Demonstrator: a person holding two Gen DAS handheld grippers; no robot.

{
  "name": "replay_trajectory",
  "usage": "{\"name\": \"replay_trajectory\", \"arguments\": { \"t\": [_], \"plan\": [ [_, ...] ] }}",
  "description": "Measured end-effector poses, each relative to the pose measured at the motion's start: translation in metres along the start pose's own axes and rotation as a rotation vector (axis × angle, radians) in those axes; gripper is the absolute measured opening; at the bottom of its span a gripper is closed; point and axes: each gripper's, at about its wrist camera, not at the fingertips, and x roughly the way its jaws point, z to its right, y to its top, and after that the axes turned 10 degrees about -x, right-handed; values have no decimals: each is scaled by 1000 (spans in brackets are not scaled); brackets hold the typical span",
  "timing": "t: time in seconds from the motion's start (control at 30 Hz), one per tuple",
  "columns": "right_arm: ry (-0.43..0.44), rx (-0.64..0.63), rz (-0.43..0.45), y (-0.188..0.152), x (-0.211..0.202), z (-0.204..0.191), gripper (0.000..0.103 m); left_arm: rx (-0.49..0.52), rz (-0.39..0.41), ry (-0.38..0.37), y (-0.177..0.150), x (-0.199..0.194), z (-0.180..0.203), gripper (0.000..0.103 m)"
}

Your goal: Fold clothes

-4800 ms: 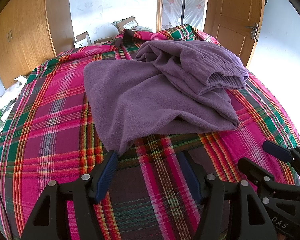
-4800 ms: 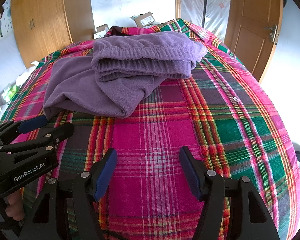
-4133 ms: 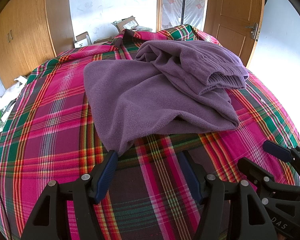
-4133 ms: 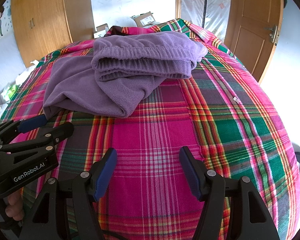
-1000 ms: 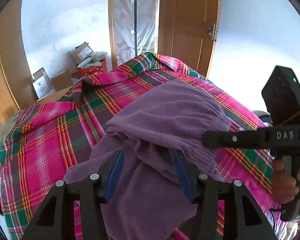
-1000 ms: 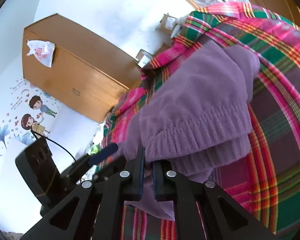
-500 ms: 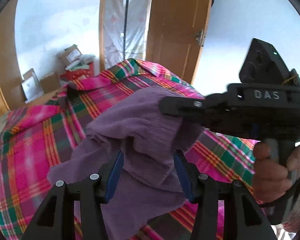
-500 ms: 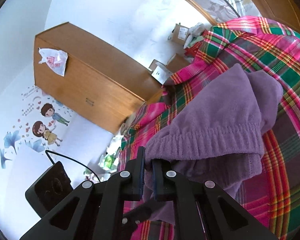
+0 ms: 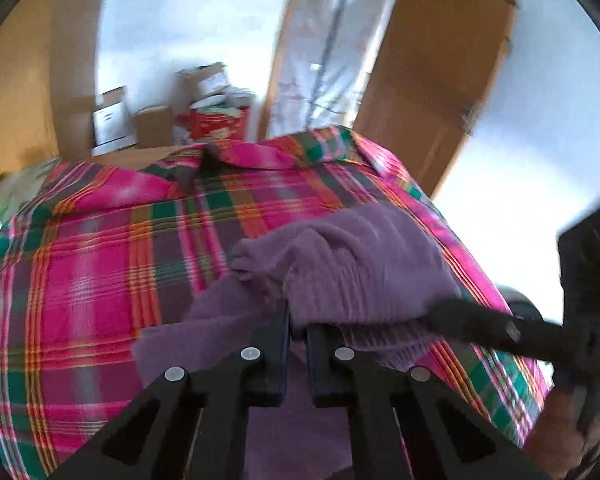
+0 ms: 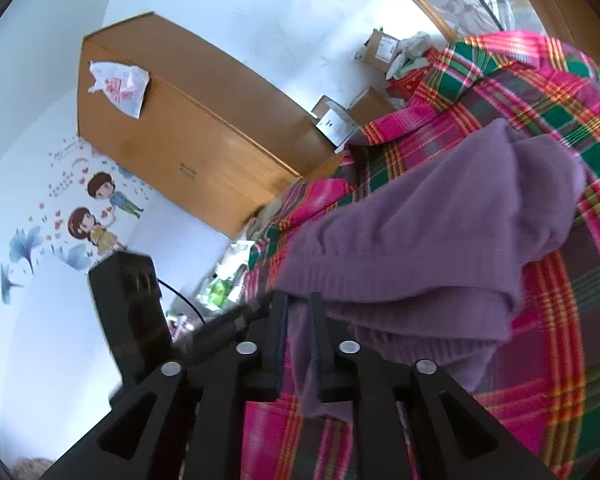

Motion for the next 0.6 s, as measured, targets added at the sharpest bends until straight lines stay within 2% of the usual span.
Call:
{"name": "replay_trajectory", "arguments": {
  "t": [0.1,0.17,0.3,0.4,0.6],
  "plan": [
    [-75,-52,20,-9,-15,1,18,-19,17,-1,5,-3,-9,7],
    [-157,-94,26,-17,-26,2,31,-29,20,4,9,-4,-13,7],
    [-337,-153,20,-30,-34,9,35,-78,42,-4,19,-6,-23,7],
    [-436,-202,2,-34,-26,10,37,-110,62,-12,25,-13,-30,7],
    [-519,-358,-50,-36,5,-1,42,-135,99,10,36,-25,-44,7]
  ]
}}
